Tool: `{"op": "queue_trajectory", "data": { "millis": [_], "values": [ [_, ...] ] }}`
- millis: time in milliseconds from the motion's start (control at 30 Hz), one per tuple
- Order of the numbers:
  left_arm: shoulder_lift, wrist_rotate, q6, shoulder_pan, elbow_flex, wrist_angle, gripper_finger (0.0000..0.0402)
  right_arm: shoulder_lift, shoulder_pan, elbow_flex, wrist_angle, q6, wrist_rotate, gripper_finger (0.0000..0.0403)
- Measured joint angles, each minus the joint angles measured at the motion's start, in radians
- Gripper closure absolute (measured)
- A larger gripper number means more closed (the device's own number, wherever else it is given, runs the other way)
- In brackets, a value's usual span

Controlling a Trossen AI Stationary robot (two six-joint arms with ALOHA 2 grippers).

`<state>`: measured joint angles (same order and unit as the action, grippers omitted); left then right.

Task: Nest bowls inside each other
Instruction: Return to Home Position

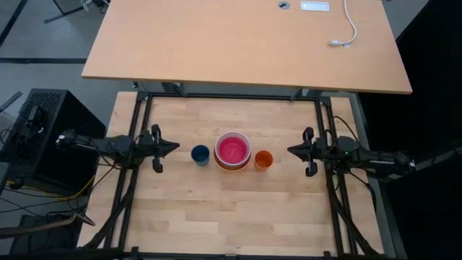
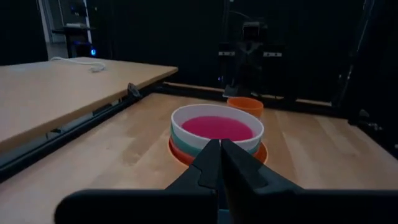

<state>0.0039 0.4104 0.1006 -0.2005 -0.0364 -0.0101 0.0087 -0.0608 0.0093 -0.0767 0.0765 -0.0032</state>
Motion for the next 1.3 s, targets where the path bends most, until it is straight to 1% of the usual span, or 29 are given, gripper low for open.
{"op": "queue_trajectory", "data": {
  "millis": [567, 1300],
  "values": [
    [0.006, 0.013, -0.018, 0.000, 0.011, 0.042, 0.0399, 0.002, 0.000, -0.001, 0.015, 0.025, 0.000, 0.0403],
    [0.006, 0.012, -0.017, 0.000, 0.010, 0.048, 0.0395, 0.002, 0.000, -0.002, 0.014, 0.024, 0.001, 0.0403]
  ]
}}
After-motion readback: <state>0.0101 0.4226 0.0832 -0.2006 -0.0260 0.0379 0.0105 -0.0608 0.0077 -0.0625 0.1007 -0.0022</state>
